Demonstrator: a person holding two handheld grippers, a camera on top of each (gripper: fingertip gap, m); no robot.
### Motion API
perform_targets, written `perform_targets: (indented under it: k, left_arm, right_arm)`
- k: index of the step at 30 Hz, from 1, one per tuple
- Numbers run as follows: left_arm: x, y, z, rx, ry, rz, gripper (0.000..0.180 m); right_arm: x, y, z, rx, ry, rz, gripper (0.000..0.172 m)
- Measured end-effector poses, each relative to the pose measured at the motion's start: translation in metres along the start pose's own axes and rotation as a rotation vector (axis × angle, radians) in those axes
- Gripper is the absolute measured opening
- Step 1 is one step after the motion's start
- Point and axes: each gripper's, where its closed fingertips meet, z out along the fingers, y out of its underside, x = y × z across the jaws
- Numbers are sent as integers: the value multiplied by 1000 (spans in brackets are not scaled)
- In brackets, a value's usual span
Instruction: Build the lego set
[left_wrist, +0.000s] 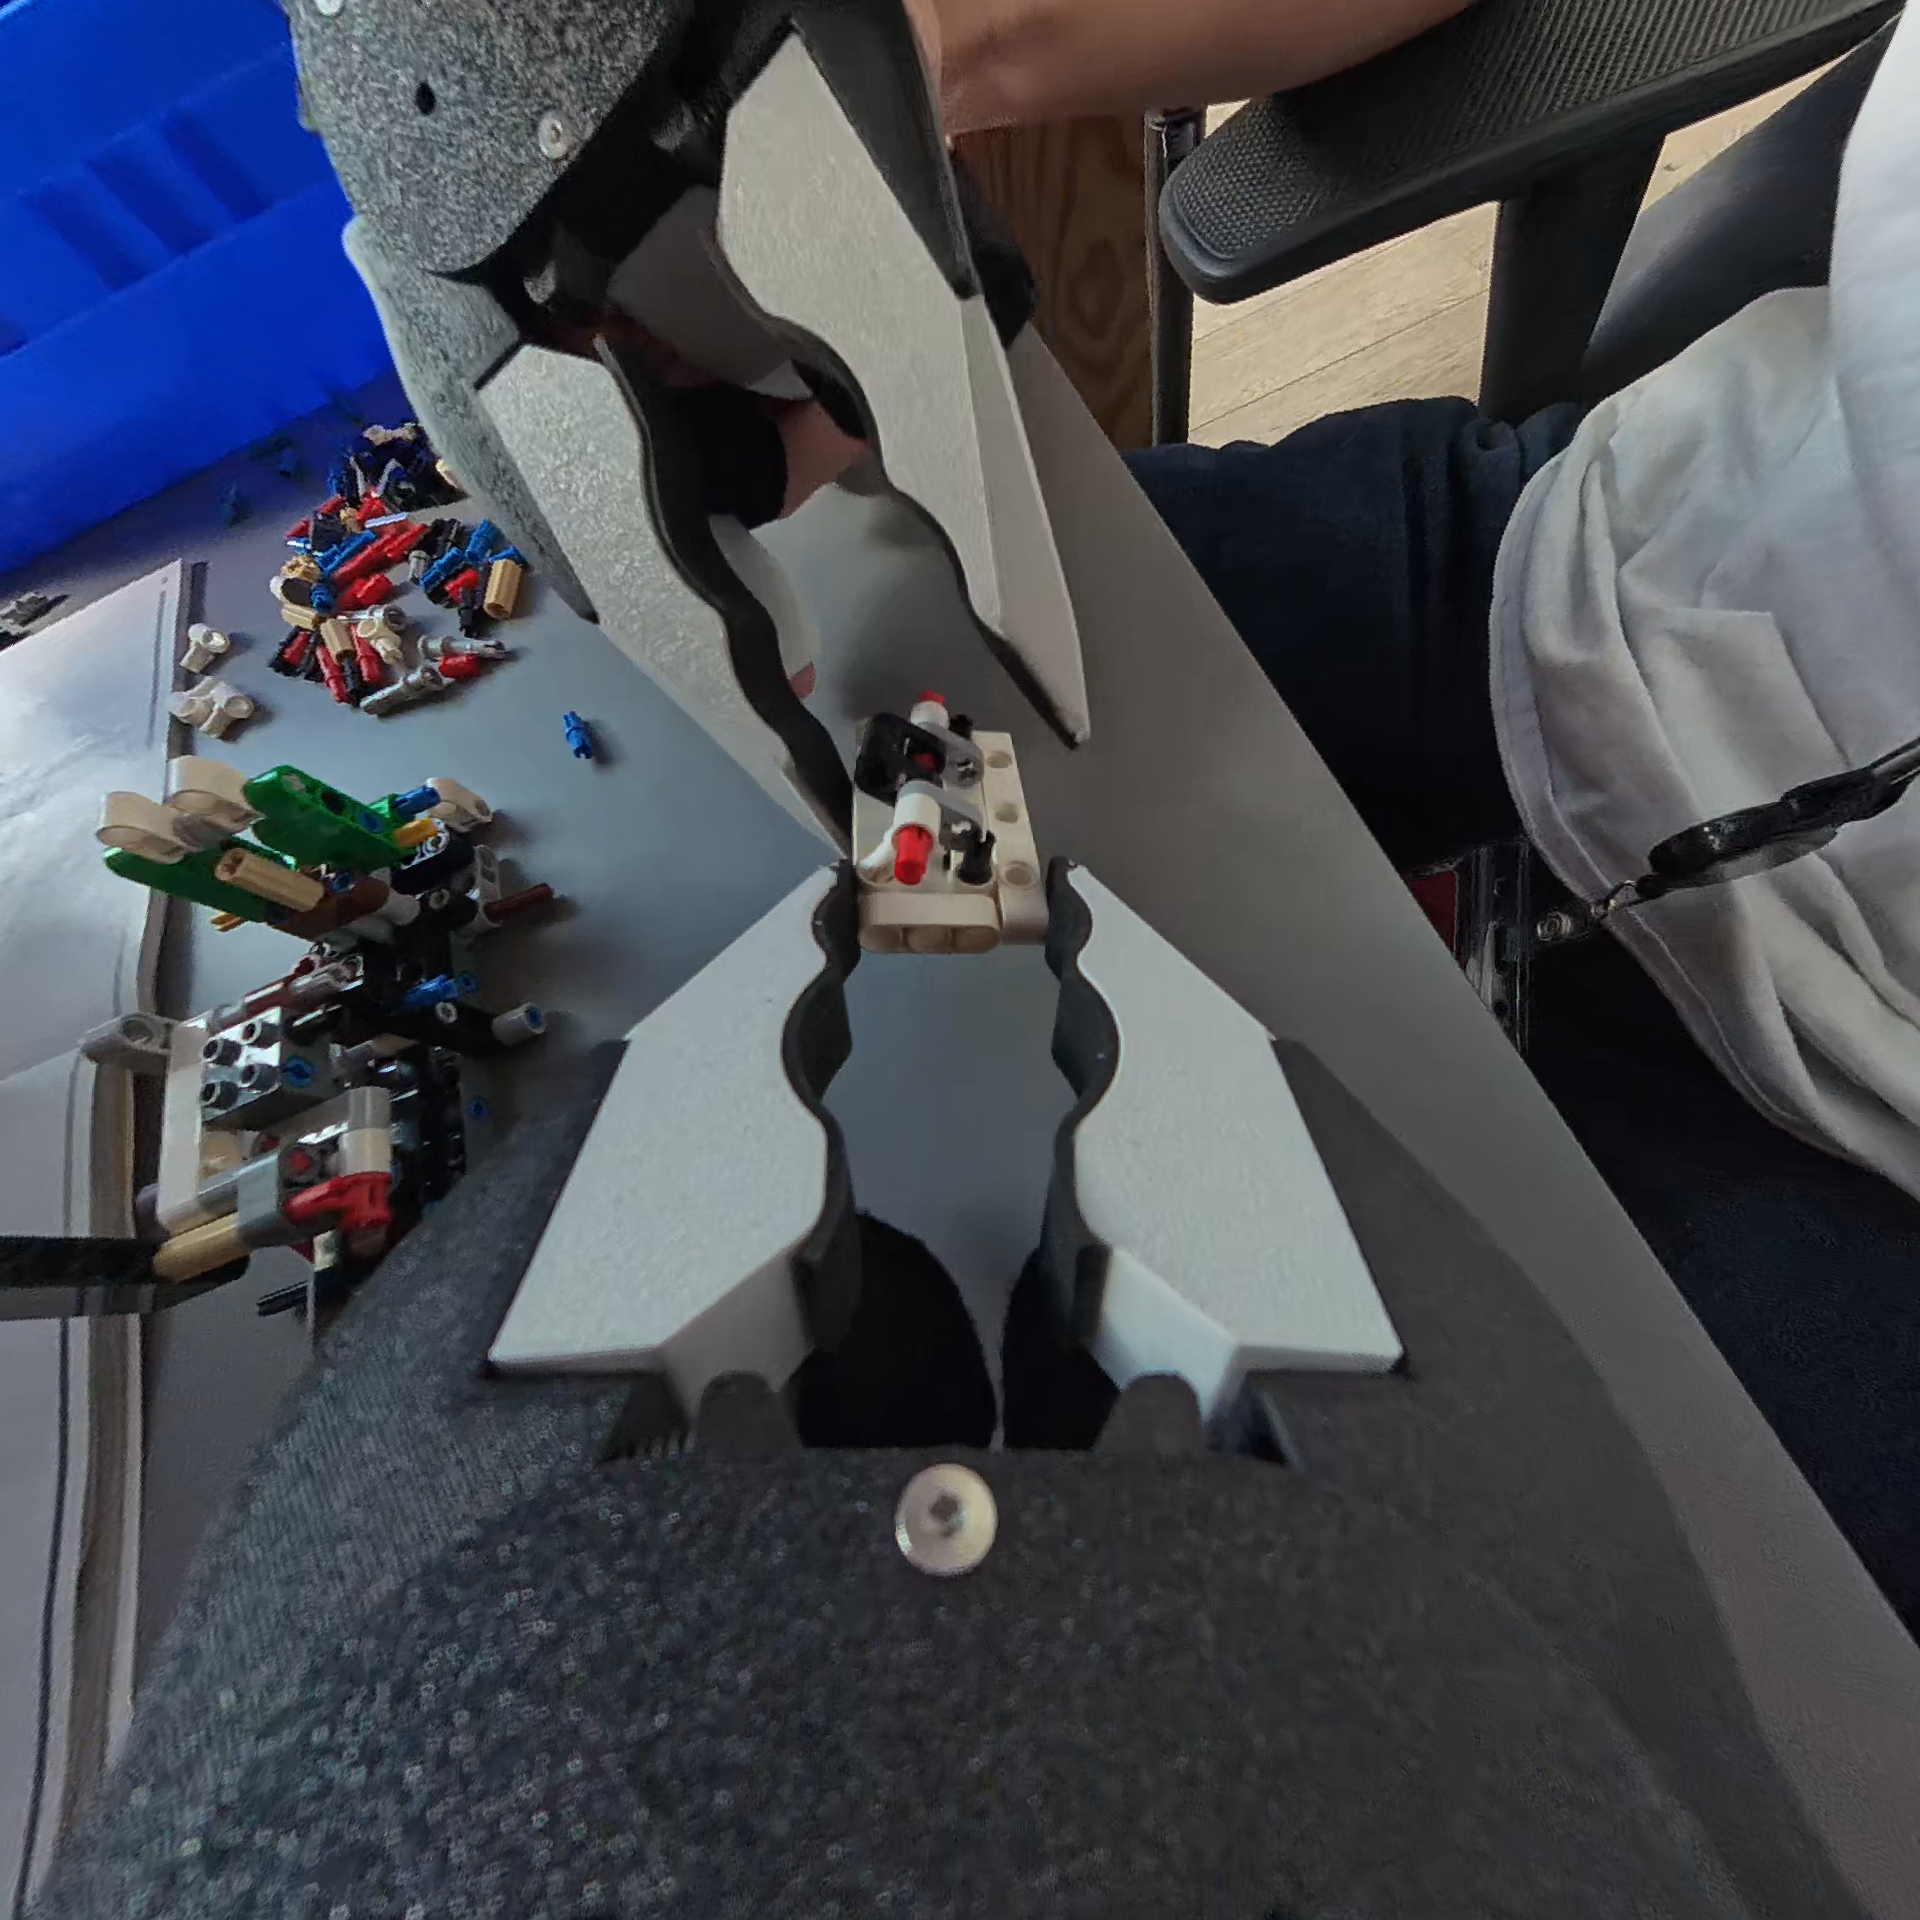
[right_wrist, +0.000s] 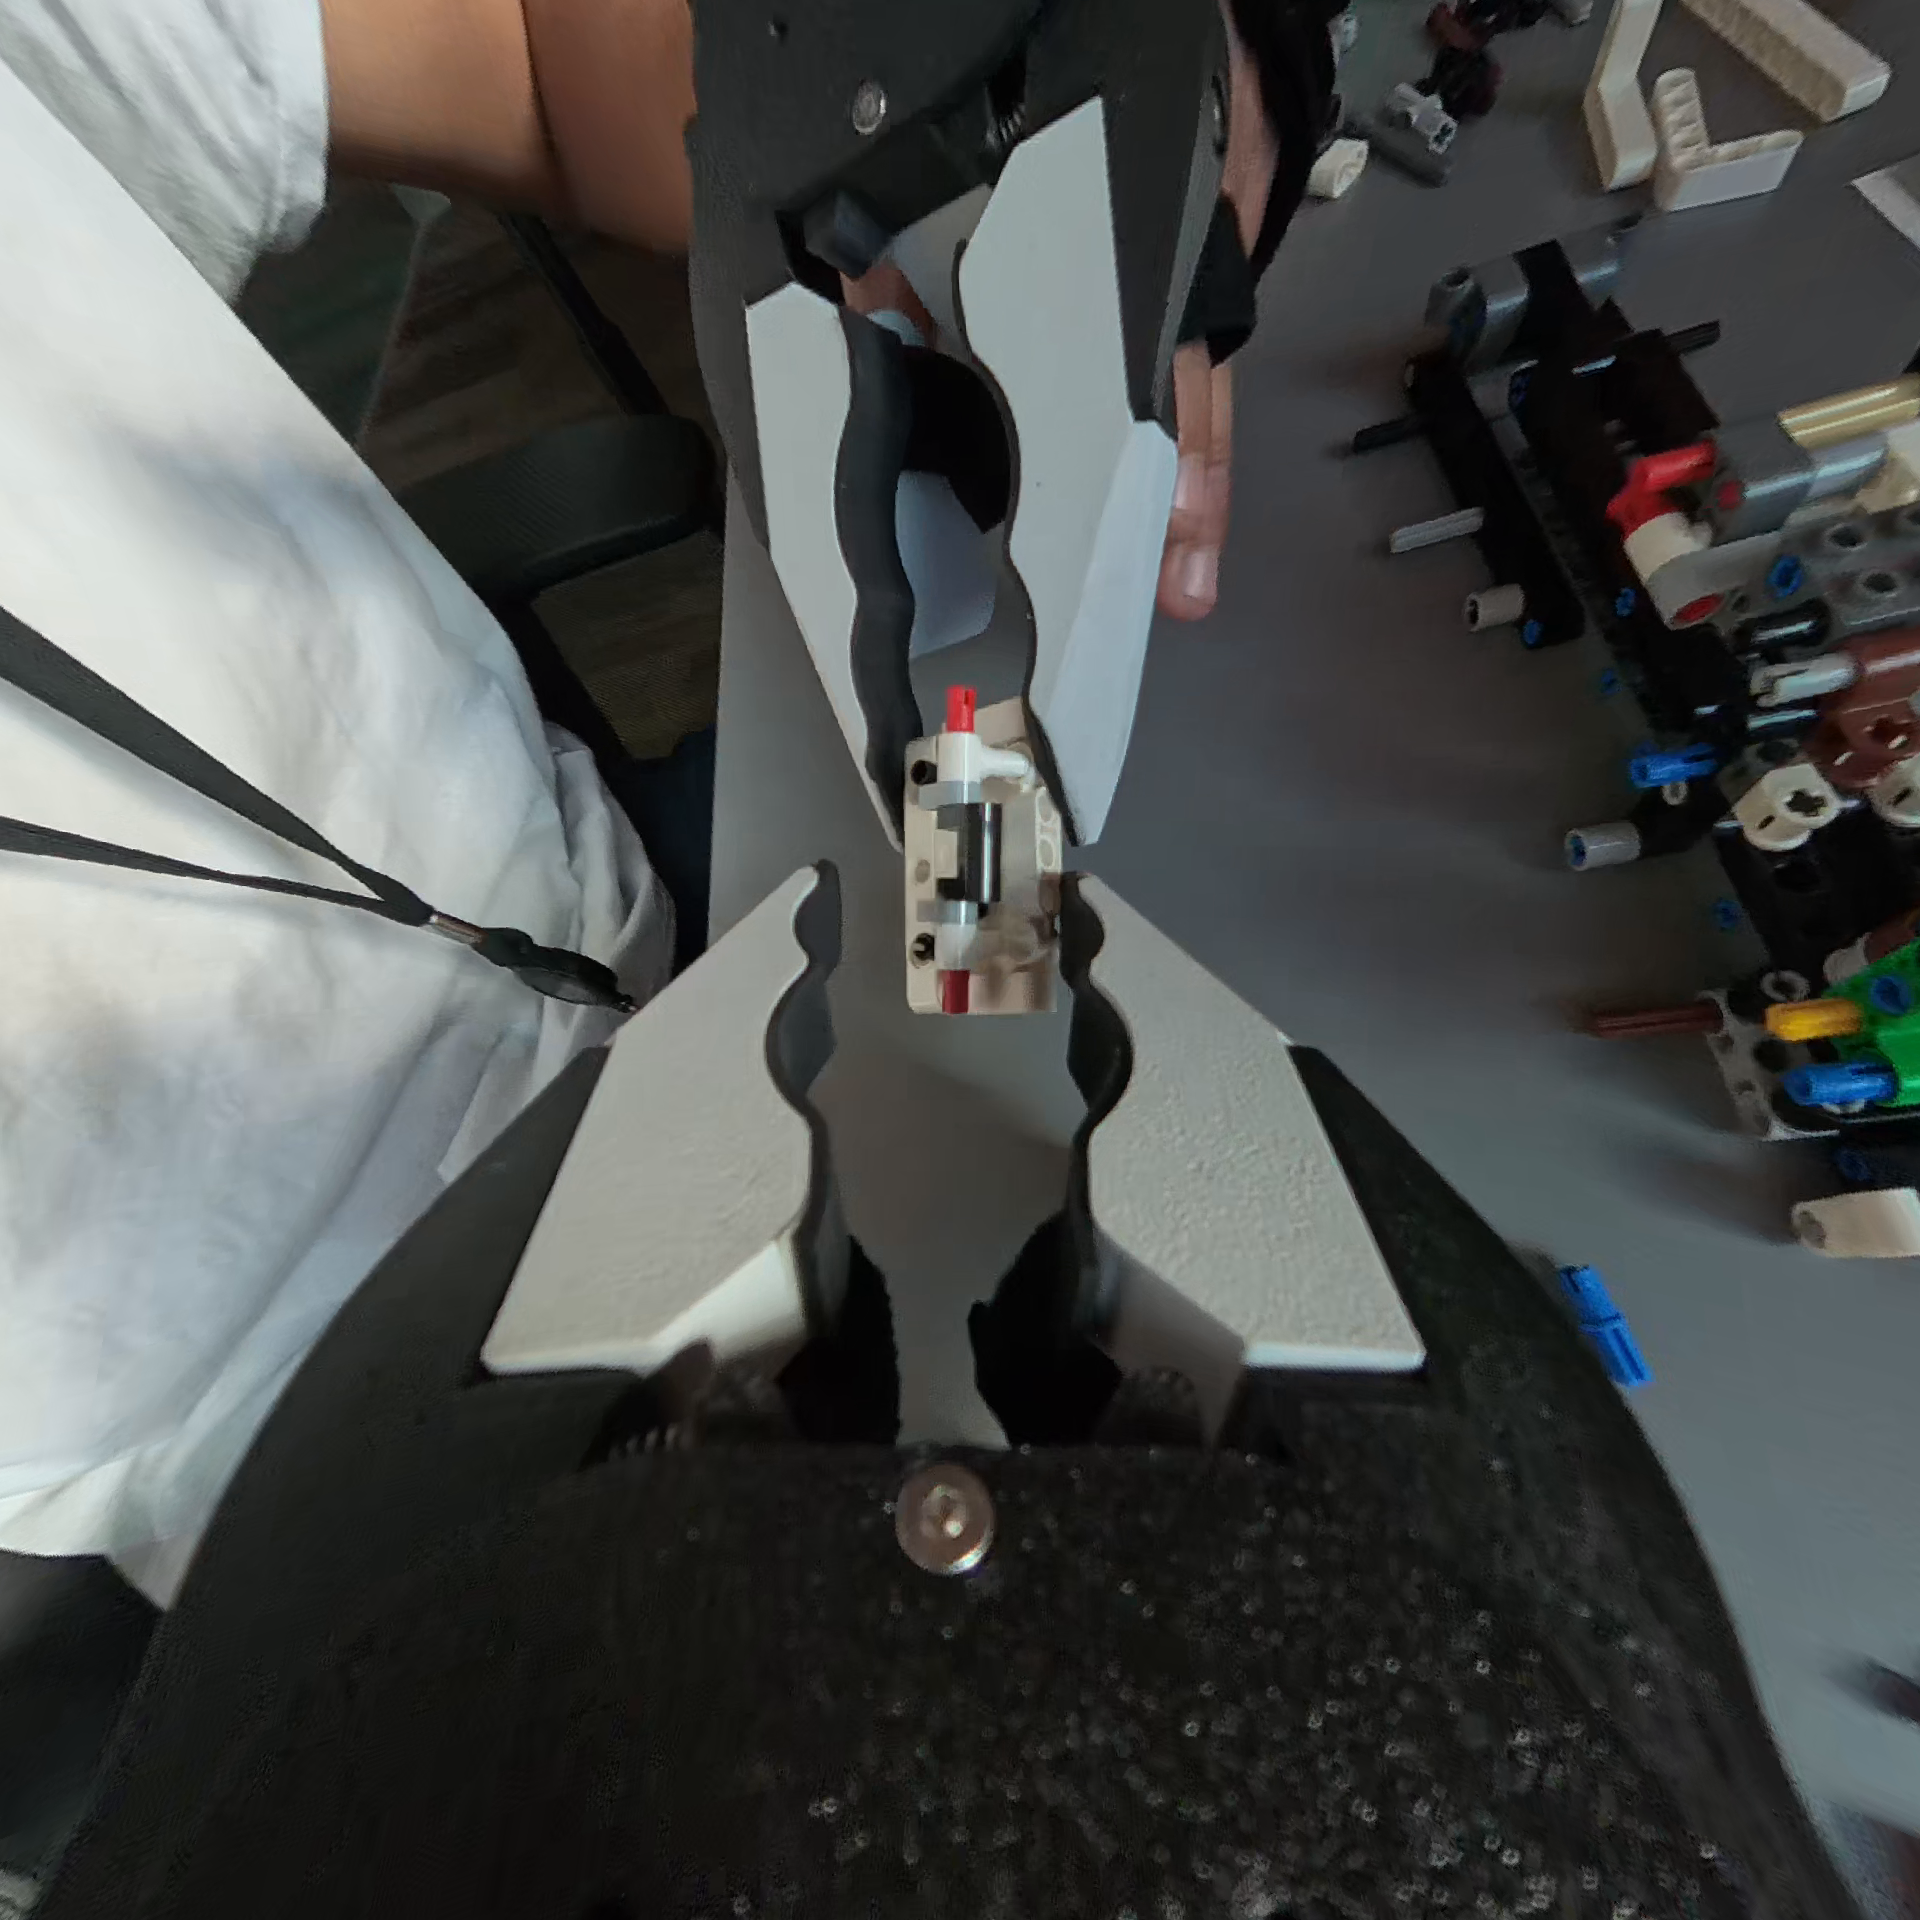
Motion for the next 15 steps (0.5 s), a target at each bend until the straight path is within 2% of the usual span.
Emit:
perform_targets:
  k: [7,12,15]
  left_arm:
    - [3,5,5,-38,-29,86,34]
    - [-4,8,4,-52,-51,56,34]
    - [-9,10,2,-53,-66,29,34]
  right_arm:
    - [-2,0,2,-45,-130,93,40]
    - [7,-3,4,-96,-124,148,38]
    - [14,-7,3,-74,-110,216,39]
